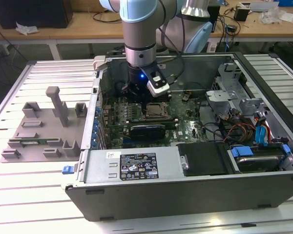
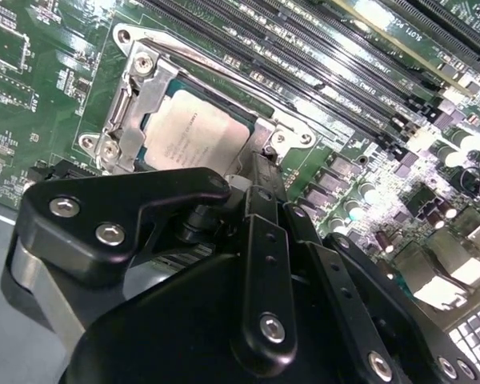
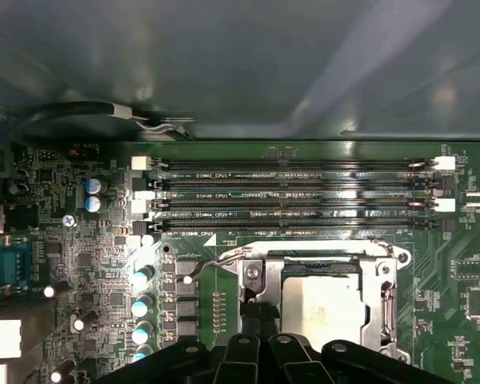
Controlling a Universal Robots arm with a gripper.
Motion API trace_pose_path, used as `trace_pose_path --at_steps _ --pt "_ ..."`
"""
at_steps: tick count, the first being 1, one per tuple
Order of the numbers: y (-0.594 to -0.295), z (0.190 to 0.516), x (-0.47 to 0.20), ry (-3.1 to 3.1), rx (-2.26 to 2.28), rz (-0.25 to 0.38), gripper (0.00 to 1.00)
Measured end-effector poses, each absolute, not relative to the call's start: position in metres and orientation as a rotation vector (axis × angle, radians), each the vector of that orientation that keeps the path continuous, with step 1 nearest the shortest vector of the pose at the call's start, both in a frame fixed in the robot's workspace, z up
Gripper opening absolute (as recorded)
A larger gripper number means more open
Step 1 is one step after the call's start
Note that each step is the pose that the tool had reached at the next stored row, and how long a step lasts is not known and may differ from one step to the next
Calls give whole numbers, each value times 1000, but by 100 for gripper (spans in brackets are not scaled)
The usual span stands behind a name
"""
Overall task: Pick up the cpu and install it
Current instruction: 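Close the cpu cover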
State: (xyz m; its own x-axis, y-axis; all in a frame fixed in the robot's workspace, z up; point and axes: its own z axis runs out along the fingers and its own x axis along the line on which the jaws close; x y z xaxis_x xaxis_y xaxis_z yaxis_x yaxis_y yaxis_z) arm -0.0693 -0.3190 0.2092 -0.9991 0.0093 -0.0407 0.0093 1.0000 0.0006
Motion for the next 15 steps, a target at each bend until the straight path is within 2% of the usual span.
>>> trace_pose_path --at_steps 8,15 --pt "-319 220 -69 3101 14 1 11" --pt "-319 208 -68 3101 14 1 11"
